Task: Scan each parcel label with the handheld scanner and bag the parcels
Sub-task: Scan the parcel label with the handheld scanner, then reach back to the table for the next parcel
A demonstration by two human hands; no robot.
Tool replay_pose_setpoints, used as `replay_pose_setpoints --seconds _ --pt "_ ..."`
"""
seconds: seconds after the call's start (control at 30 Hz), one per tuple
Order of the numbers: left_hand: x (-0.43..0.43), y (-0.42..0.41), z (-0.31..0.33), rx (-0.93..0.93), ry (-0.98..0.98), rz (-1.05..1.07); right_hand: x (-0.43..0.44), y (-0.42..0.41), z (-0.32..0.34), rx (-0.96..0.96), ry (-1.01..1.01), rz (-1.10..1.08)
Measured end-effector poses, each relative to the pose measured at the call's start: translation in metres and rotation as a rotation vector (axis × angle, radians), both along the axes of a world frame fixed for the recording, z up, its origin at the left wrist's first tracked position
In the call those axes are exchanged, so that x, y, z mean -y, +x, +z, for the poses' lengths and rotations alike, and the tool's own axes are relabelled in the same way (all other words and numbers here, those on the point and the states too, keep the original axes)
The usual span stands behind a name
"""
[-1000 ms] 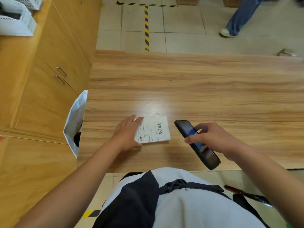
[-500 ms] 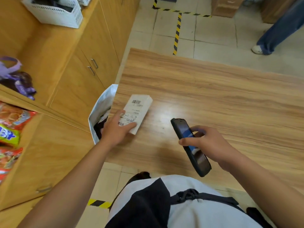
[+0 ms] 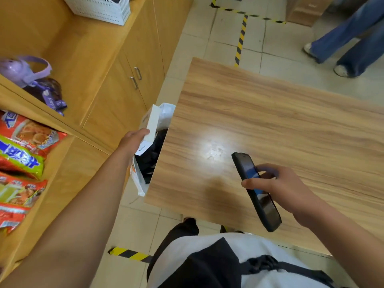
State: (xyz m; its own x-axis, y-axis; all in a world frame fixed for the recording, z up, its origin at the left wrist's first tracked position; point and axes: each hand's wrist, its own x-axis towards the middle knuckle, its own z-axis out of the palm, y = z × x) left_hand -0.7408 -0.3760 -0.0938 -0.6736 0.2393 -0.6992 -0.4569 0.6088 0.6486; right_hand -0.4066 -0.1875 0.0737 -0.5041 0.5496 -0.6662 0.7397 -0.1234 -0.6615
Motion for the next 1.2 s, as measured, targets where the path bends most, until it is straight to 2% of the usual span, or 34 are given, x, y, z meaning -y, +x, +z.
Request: replay_pose_setpoints --seconds 0.07,0.23,0.37,0.57,0.77,0.93,1.2 --pt "-0.004 -0.009 -0.01 0.025 -0.02 -0.017 0.001 -0.001 0.002 0.0 0.004 -0.016" --pt "-0.004 -0.002 -0.016 -0.012 -0.003 0.153 0.003 -0.001 0.002 -0.013 0.012 -0.063" --pt "0.006 0.019 -0.012 -0.006 0.0 0.113 0.004 -0.001 -0.003 -0.011 0.01 -0.079" --pt "-0.012 0.055 0.021 -0.108 0.116 0.068 0.001 0.001 -0.009 -0.037 0.014 -0.132" --pt "-0.087 0.097 0.063 -0.15 0.281 -0.225 -0.008 0.023 0.002 -0.11 0.031 -0.261" --pt "-0.157 0.153 0.08 -0.113 0.382 -0.449 -0.024 0.073 0.009 -0.12 0.041 -0.438" --pt "-0.253 0.272 0.094 -0.009 0.381 -0.809 -0.06 0.199 0.012 -0.1 0.097 -0.776"
